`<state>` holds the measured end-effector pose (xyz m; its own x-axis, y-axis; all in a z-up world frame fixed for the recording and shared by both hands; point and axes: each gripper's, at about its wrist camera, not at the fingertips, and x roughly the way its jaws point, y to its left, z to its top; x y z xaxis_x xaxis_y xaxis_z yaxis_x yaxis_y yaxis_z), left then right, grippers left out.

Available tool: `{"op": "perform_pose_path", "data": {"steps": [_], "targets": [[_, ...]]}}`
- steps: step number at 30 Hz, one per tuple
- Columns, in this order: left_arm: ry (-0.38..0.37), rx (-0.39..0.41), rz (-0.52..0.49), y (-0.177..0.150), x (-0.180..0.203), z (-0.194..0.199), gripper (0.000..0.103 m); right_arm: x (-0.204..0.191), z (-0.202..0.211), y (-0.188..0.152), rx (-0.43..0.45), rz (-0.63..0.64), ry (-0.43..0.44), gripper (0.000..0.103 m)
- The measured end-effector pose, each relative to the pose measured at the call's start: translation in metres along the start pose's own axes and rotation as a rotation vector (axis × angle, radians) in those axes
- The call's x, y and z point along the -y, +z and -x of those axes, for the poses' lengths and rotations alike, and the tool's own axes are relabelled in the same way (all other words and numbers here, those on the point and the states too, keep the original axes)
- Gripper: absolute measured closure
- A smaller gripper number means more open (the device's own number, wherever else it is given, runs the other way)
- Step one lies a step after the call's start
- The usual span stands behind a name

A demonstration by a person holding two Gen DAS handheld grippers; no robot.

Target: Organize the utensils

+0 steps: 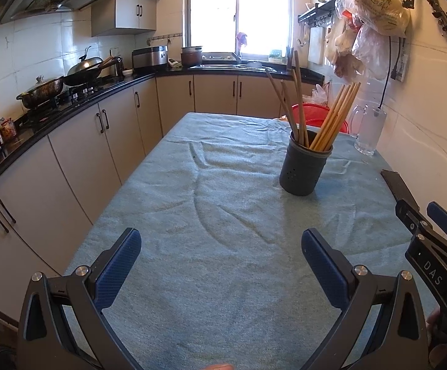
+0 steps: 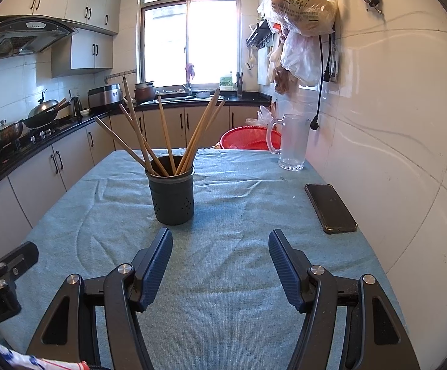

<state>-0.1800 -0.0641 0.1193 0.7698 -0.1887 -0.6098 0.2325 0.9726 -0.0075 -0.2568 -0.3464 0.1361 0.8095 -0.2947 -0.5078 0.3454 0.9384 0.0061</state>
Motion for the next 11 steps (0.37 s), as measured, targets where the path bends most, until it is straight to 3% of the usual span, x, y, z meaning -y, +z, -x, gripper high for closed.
{"op": "perform_pose_path", "data": {"steps": [11], "targets": [[0.016,-0.019,0.002,0.002,0.001,-0.009,0.000,0.000,-0.011,-0.001,-0.028,0.012,0.011,0.034]]}}
